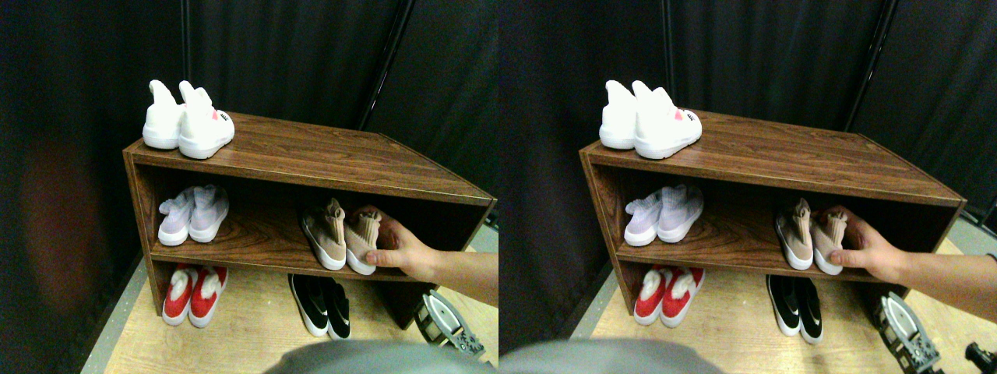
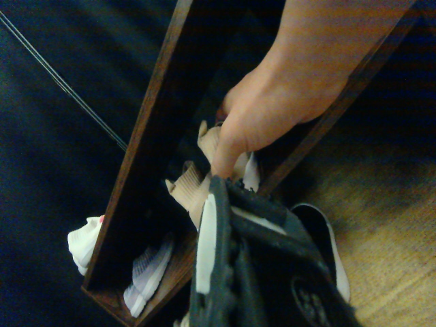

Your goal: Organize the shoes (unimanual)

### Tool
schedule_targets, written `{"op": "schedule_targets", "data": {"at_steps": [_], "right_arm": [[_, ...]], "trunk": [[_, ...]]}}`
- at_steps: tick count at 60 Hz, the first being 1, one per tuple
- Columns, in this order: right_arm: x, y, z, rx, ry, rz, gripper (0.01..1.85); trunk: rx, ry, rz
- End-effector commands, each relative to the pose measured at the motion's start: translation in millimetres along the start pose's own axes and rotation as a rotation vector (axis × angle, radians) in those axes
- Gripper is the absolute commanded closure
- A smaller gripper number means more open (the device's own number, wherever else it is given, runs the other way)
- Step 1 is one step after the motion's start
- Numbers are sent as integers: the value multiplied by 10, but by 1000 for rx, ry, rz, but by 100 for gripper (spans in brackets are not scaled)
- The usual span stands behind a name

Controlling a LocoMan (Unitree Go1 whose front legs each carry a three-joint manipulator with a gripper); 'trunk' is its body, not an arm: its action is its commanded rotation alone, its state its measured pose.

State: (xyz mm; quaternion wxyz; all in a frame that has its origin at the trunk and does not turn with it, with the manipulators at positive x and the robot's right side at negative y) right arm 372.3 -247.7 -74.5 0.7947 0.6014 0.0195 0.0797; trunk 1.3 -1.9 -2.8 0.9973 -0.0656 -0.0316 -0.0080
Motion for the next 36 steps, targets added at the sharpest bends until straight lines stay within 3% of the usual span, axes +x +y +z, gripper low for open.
{"op": "schedule_targets", "data": {"at_steps": [1,36], "right_arm": [[14,38,-9,2,-15,32,180],[-15,46,-1,-17,-37,34,180]], "trunk": [[-7,-2,2],[13,13,-22]]}}
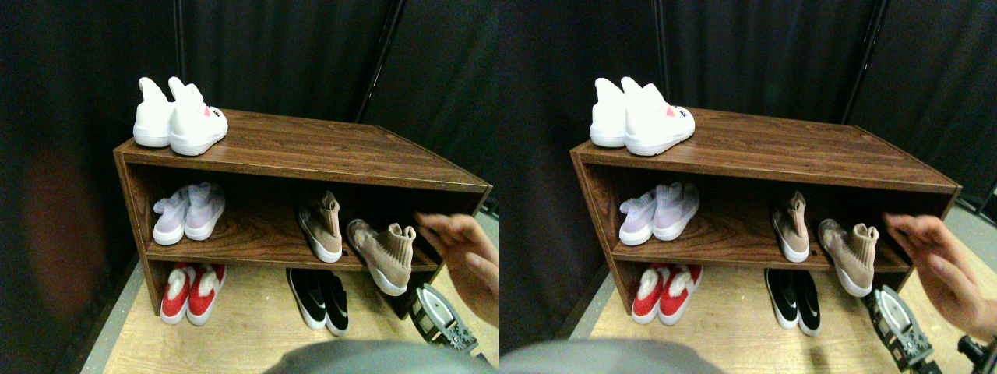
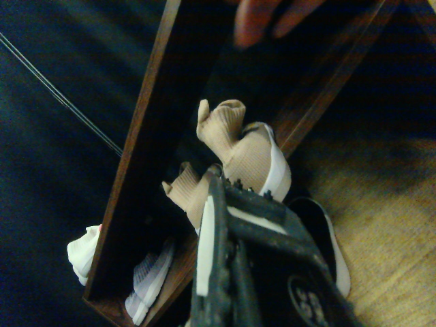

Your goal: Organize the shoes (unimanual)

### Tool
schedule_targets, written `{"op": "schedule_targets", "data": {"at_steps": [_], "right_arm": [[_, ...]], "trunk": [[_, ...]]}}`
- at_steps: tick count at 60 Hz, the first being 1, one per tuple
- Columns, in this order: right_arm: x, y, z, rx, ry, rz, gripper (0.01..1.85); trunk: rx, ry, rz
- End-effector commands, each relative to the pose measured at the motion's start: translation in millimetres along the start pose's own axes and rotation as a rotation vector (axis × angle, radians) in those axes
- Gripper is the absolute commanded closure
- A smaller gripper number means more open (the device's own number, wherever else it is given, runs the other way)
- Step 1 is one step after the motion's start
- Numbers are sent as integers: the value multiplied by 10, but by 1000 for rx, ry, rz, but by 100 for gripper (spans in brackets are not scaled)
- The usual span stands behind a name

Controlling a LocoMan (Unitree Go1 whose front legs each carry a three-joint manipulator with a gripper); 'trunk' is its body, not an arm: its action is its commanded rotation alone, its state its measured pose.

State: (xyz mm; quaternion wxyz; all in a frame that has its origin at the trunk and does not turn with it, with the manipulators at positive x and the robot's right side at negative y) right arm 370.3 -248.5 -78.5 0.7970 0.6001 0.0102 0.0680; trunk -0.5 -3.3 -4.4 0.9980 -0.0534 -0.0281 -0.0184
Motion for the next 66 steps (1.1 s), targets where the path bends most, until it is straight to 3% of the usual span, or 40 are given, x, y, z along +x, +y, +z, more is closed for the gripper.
{"op": "schedule_targets", "data": {"at_steps": [1,66], "right_arm": [[6,87,6,-6,-9,43,180],[-68,171,-25,-4,-8,41,180]], "trunk": [[-11,4,-1],[-5,1,-18]]}}
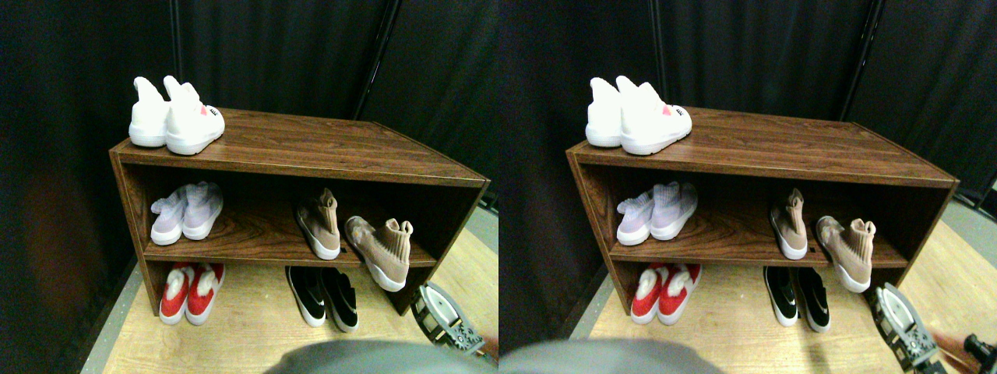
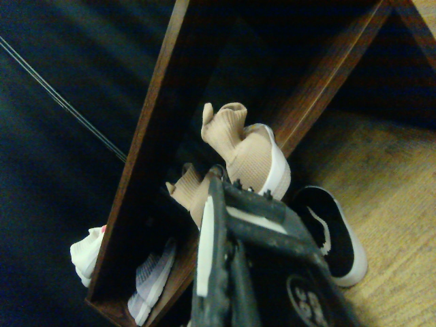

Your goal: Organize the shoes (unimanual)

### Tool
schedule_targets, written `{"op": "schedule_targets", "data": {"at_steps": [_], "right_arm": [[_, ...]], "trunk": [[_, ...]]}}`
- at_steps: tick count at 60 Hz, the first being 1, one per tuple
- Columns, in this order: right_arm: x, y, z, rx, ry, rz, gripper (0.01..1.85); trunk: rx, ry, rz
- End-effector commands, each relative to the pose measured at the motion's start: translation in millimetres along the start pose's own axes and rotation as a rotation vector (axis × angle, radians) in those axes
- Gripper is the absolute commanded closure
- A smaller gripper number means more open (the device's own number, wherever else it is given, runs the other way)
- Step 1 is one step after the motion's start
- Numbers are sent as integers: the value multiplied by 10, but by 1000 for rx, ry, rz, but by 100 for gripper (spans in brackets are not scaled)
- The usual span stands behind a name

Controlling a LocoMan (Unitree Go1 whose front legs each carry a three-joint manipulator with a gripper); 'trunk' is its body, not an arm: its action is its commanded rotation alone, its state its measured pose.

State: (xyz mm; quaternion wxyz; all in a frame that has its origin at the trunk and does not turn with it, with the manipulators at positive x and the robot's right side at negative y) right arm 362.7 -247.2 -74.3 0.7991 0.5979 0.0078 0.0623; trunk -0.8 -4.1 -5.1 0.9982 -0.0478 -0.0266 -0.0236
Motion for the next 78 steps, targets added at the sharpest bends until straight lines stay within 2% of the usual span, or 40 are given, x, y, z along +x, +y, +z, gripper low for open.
{"op": "schedule_targets", "data": {"at_steps": [1,6,7,8,9,10,12,14,17,21,28,32,39,48,56,69,78], "right_arm": [[1,125,-19,1,3,46,180],[-3,137,-30,50,-20,16,180],[-8,140,-33,42,-22,7,166],[-8,140,-33,42,-22,7,166],[-11,143,-38,33,-34,-6,148],[-12,143,-42,33,-40,-11,137],[-14,145,-63,45,-55,-24,97],[-15,146,-69,36,-58,-27,91],[-3,145,-102,29,-61,-25,62],[31,141,-124,11,-39,-22,38],[107,135,-129,-39,-9,-30,26],[140,127,-134,-73,-23,-28,20],[217,96,-131,-60,-40,-37,18],[347,9,-93,1,-8,-63,19],[427,-75,-76,-6,-35,-76,15],[597,-224,-80,22,-78,-98,32],[748,-300,-94,23,-82,-130,28]], "trunk": [[-16,-3,-8],[-16,-3,-8],[-16,-6,-6],[-16,-6,-6],[-16,-6,-6],[-16,-6,-6],[-16,-6,-6],[-16,-6,-6],[-16,-6,-6],[-17,-6,-5],[-17,-6,-5],[-17,-6,-5],[-16,-7,-3],[-18,-6,-1],[-21,-3,8],[-22,3,27],[-23,3,33]]}}
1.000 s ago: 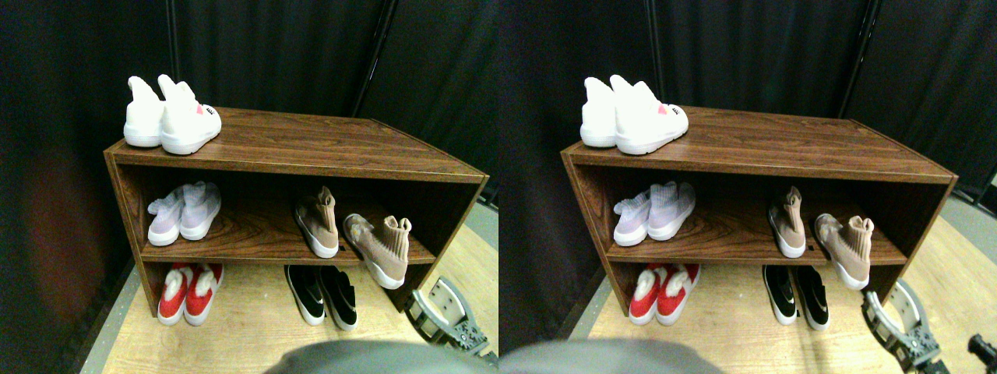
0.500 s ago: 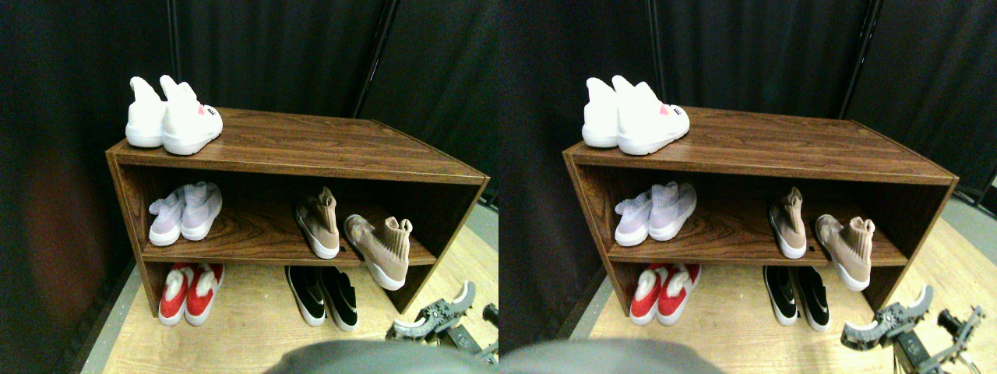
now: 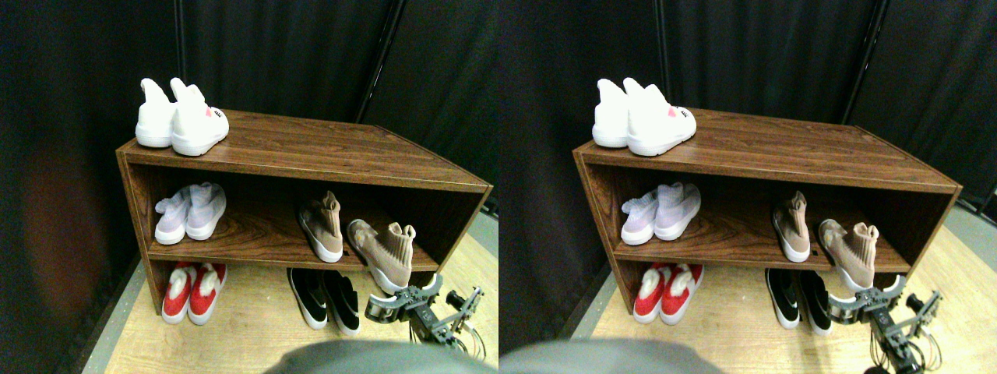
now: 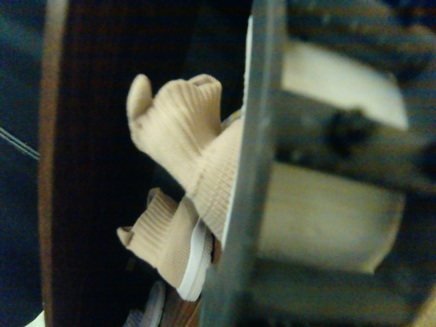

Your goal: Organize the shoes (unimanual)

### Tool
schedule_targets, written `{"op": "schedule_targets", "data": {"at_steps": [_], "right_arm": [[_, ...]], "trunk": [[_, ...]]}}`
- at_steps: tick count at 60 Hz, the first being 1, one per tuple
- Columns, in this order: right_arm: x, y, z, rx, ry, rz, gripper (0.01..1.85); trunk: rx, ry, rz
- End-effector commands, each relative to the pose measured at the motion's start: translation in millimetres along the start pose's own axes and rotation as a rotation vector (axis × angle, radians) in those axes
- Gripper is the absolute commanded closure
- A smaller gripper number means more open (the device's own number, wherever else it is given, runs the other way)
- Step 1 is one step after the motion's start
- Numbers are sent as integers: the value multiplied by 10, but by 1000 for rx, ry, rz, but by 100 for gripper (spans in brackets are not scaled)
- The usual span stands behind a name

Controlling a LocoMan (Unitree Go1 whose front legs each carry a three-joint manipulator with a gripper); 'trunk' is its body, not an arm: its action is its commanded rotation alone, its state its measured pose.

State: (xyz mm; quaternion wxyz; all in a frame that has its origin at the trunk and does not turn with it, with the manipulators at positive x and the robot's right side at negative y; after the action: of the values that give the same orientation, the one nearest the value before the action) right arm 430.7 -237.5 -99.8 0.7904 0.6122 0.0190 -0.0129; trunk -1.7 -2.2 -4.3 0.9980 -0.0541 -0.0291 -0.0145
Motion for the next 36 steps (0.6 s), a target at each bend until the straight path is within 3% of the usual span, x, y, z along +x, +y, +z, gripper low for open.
{"op": "schedule_targets", "data": {"at_steps": [1,18,36], "right_arm": [[82,-11,6,-12,-9,3,28],[366,-48,-30,23,-15,-23,30],[477,-65,-49,52,-18,-41,29]], "trunk": [[-10,10,15],[-13,13,23],[-17,13,29]]}}
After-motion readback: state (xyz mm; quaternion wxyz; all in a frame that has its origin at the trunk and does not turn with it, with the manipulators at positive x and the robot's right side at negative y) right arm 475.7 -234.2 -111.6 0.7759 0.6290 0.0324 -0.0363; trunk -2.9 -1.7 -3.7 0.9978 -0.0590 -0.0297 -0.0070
